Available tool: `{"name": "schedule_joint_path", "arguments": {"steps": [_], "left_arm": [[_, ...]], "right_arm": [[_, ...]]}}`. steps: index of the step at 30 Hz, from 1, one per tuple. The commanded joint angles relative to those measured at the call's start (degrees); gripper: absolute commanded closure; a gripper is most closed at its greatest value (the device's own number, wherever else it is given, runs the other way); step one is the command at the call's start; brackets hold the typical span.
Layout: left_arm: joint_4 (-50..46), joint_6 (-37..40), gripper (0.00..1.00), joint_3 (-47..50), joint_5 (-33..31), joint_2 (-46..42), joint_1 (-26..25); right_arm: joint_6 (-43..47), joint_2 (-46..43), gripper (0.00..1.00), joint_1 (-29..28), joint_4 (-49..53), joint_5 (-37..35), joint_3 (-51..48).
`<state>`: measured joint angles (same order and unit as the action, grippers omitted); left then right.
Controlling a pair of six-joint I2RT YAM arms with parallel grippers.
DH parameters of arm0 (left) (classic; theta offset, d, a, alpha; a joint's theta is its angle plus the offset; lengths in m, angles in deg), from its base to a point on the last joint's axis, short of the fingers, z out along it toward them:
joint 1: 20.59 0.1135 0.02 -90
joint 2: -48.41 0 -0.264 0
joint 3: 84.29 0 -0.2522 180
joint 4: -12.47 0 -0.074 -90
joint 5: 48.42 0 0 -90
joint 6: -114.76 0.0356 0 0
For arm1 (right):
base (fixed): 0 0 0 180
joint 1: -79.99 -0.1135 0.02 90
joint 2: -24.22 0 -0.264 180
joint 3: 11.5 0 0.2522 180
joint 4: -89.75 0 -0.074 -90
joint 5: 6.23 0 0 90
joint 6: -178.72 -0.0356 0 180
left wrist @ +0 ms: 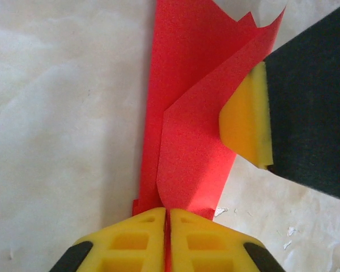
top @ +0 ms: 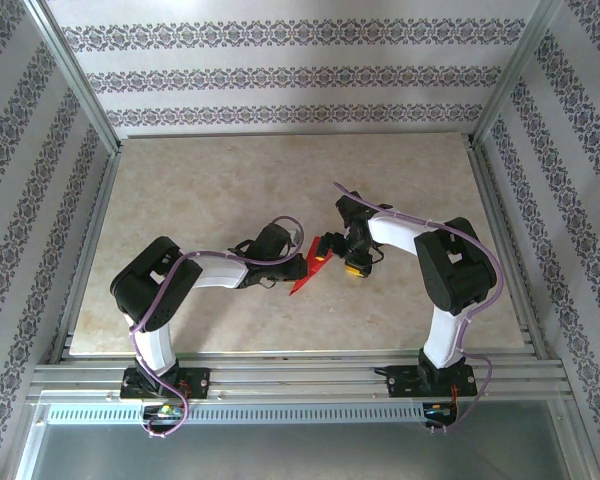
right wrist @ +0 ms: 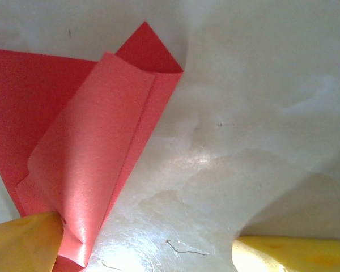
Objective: Fold a paper plane with a square sheet of paper (pick it up from the middle)
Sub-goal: Fold the wing for the fifth time at the center of the table.
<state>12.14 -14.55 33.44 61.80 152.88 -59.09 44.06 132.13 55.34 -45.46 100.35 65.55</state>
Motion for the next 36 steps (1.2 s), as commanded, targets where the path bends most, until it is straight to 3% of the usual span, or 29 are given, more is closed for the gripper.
{"name": "schedule_joint_path", "arguments": {"steps": [1,18,22,28,36], "left_arm": [[-1.5,-0.2,0.92,-0.2,-1.5,-0.2,0.8],[-0.7,-1.2,0.97,0.6,-2.3,0.0,0.9],[-0.8,-1.2,0.97,0.6,-2.2,0.0,0.9],[-0.9,-1.3,0.97,0.3,-2.2,0.0,0.9],[-0.9,-1.7,0.97,0.5,-2.2,-0.2,1.0]], "right_arm": [[1.9,9.1,0.02,-0.1,-8.1,-3.7,-5.8],[6.5,-2.9,0.05,1.2,-10.8,2.4,-5.0],[8.0,-9.0,0.15,1.4,-13.7,2.7,-6.3],[8.7,-11.7,0.39,-0.1,-15.5,1.7,-6.1],[8.6,-6.3,0.51,-2.4,-13.5,-1.4,-3.7]]}}
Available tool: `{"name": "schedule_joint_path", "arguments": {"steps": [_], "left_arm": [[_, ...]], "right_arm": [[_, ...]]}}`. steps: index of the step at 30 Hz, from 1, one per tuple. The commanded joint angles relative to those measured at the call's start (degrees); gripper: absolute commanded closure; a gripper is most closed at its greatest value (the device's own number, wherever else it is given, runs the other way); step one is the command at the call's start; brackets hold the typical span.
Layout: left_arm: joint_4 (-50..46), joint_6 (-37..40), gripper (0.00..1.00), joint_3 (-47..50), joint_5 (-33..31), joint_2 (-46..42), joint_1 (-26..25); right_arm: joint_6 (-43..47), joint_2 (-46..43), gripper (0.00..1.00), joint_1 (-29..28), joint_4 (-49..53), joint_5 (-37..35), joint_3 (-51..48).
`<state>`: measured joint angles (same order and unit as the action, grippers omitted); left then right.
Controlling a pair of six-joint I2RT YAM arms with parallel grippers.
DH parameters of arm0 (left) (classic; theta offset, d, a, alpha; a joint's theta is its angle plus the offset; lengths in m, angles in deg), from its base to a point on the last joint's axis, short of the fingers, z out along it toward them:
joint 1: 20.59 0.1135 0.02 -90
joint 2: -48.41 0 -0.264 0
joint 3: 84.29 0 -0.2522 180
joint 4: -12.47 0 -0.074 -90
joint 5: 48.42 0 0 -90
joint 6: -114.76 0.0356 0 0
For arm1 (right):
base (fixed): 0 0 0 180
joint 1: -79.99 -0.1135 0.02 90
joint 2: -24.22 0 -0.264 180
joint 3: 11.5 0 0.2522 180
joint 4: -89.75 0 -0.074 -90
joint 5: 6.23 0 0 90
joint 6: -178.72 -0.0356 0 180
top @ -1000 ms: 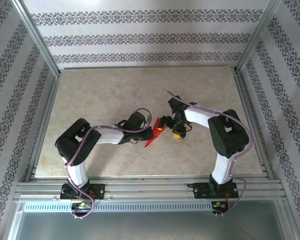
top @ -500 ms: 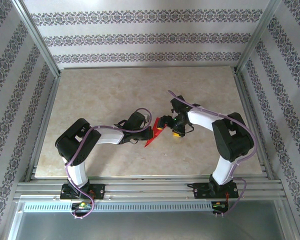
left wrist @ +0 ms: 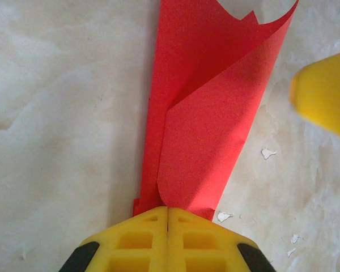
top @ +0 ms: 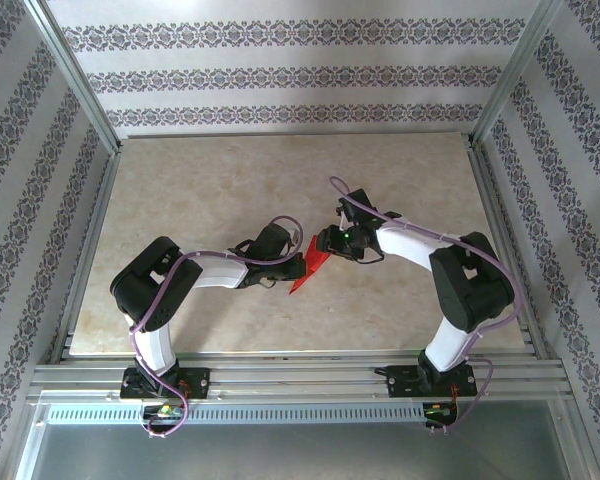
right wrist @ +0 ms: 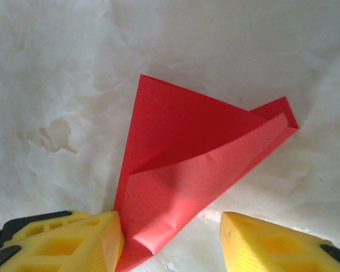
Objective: Fold a paper plane with a square sheet of paper (pick it up from the middle)
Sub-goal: Fold the wing for the fifth time at the center of the table.
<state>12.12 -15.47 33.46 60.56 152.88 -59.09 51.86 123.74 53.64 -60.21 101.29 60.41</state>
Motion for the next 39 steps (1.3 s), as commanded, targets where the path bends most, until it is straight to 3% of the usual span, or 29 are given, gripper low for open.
{"name": "schedule_joint_path", "arguments": {"steps": [1,7,13,20,28,35,39], "left_arm": [[-0.8,-0.9,0.97,0.5,-0.9,-0.2,1.0],[-0.8,-1.0,0.97,0.7,-1.0,-0.2,1.1],[-0.8,-1.0,0.97,0.7,-0.9,-0.2,1.2],[-0.5,-1.2,0.96,0.8,-0.3,0.3,1.3],[-0.7,-1.5,0.93,0.7,0.4,0.5,1.3],[-0.8,-1.6,0.92,0.6,0.6,0.6,1.4],[-0.8,-1.7,0.89,0.6,1.1,0.9,1.4]], "right_arm": [[0.7,2.3,0.52,-0.9,1.6,-3.0,1.4],[0.9,1.1,0.54,-0.9,1.5,-4.1,-0.3],[2.1,3.0,0.63,-0.9,1.4,-2.6,-0.1],[3.9,4.4,0.64,-0.5,-0.2,2.3,-0.9],[4.8,7.3,0.65,0.1,1.7,2.1,-0.4],[5.9,10.0,0.62,-1.0,6.0,-2.6,1.5],[5.7,11.1,0.54,-1.7,6.7,-3.7,1.9]]}}
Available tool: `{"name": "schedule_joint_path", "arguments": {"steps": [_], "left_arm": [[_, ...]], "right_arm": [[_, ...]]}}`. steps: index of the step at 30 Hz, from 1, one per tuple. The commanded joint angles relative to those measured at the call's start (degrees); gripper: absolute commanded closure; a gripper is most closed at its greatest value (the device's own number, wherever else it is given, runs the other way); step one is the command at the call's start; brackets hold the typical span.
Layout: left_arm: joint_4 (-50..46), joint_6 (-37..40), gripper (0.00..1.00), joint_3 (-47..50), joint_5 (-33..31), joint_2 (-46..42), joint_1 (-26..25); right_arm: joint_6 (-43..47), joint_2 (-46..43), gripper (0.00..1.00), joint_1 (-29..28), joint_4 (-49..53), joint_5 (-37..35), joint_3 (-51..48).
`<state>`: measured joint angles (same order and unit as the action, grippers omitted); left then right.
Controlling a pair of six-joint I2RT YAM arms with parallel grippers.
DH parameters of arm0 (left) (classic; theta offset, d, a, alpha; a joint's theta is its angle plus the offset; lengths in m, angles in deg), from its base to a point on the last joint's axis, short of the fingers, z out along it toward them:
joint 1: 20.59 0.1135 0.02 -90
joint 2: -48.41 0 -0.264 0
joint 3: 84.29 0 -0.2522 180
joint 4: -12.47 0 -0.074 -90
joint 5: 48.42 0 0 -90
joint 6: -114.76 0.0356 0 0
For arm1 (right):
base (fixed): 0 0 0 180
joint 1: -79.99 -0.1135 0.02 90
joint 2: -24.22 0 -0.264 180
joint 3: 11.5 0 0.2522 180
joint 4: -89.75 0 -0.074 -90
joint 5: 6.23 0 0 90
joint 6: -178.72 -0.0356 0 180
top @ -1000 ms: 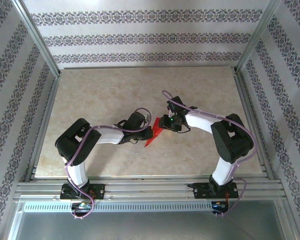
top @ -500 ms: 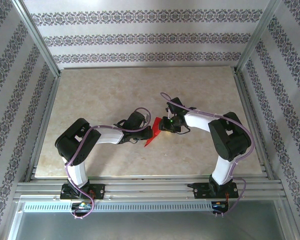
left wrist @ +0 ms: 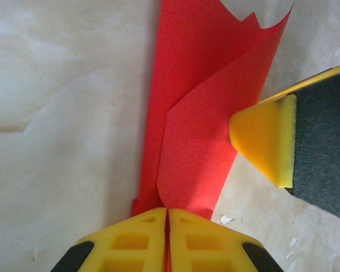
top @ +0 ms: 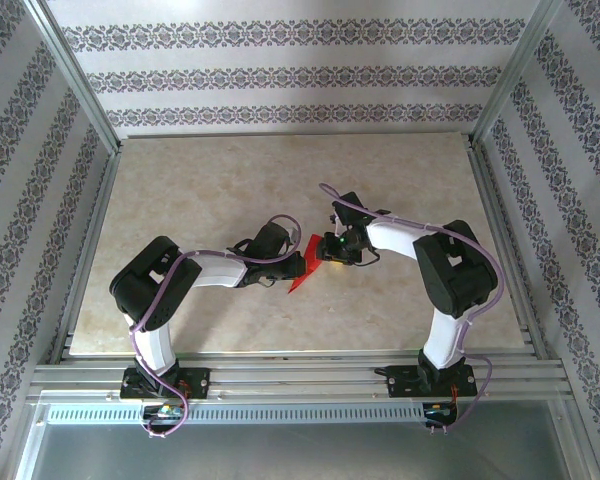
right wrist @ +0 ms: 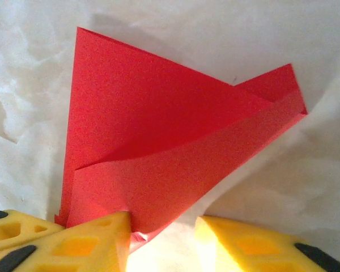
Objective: Fold a paper plane with a square sheet of paper (pick it up from the middle)
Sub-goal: Fold the wing for the fifth time at the center of the table.
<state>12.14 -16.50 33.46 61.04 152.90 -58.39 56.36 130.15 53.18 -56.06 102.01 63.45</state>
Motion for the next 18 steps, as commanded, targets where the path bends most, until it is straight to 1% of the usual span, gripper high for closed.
{"name": "schedule_joint_path", "arguments": {"steps": [1,4,7,13,18], "left_arm": [[-0.7,-0.7,0.88,0.6,0.8,1.0,0.7],[-0.6,-0.8,0.86,0.6,1.1,1.0,0.8],[-0.5,-0.9,0.85,0.6,1.3,1.0,0.9],[-0.5,-1.1,0.83,0.6,2.1,1.1,1.2],[-0.8,-2.0,0.8,0.4,3.0,-0.2,1.7]], "right_arm": [[1.1,4.8,0.51,-1.2,2.6,-4.7,-1.0],[0.7,5.5,0.45,-1.4,3.3,-5.4,-0.6],[0.5,6.1,0.43,-1.6,4.3,-6.4,-0.2],[-0.1,7.6,0.42,-1.8,5.7,-7.7,0.5],[-0.5,7.6,0.42,-1.7,5.2,-7.2,0.4]]}}
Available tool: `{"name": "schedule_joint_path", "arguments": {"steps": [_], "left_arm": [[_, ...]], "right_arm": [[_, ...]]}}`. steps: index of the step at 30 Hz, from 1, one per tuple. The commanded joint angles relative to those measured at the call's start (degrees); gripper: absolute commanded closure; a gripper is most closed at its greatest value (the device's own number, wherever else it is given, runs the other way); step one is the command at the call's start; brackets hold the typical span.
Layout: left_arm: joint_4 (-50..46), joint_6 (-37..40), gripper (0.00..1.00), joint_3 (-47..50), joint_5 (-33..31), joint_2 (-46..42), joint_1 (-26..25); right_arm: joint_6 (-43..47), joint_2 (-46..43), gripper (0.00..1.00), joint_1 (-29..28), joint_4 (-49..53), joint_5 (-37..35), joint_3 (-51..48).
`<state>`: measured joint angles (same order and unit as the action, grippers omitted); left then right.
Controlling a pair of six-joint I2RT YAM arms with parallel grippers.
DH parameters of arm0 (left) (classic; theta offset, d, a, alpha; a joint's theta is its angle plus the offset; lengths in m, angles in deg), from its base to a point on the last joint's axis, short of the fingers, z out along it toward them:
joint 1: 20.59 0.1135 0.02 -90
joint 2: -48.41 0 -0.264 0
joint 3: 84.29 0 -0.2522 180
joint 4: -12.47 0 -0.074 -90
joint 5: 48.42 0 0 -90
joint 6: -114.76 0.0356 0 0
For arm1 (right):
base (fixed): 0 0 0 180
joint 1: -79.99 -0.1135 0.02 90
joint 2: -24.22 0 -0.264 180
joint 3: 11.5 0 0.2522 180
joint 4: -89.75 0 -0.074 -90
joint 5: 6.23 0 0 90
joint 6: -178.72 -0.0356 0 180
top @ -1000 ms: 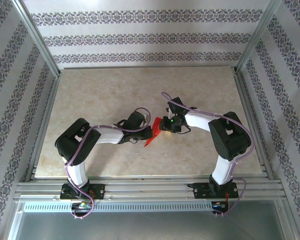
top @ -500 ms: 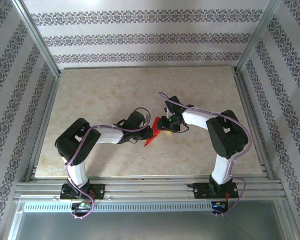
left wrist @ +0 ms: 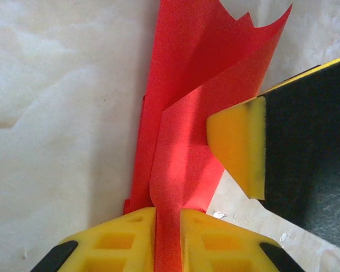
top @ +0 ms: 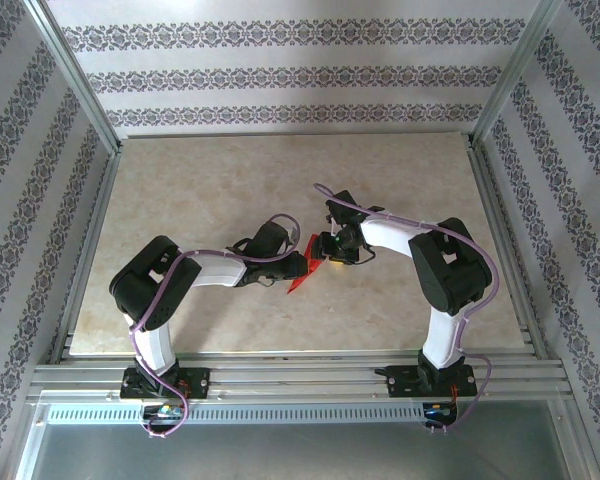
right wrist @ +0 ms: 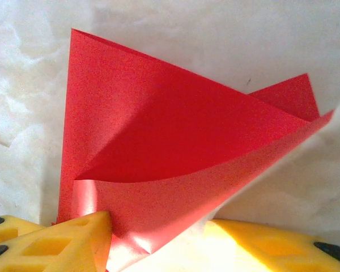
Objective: Fold a paper plane with a square sheet of paper (pick it up from the middle)
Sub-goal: Fold the wing for the fifth time at the center of the table.
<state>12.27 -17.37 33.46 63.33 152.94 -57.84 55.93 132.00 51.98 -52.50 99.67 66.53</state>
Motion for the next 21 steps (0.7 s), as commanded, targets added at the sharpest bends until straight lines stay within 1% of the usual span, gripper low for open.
{"name": "schedule_joint_path", "arguments": {"steps": [1,4,13,21], "left_arm": [[-1.3,-1.3,0.79,0.2,0.8,-0.7,1.2],[-3.7,-1.4,0.79,-1.3,1.0,-1.6,1.4],[-4.4,-3.6,0.79,-2.2,2.4,-2.2,1.9],[-3.6,-3.7,0.79,-2.6,3.9,-0.8,2.1]], "right_arm": [[-0.1,5.7,0.42,-0.4,1.6,-4.7,-2.8],[-0.2,5.5,0.42,-0.1,1.3,-4.4,-2.9],[-0.1,4.8,0.41,0.3,0.1,-2.8,-3.3],[-0.1,5.0,0.34,0.3,0.1,-2.9,-3.2]]}}
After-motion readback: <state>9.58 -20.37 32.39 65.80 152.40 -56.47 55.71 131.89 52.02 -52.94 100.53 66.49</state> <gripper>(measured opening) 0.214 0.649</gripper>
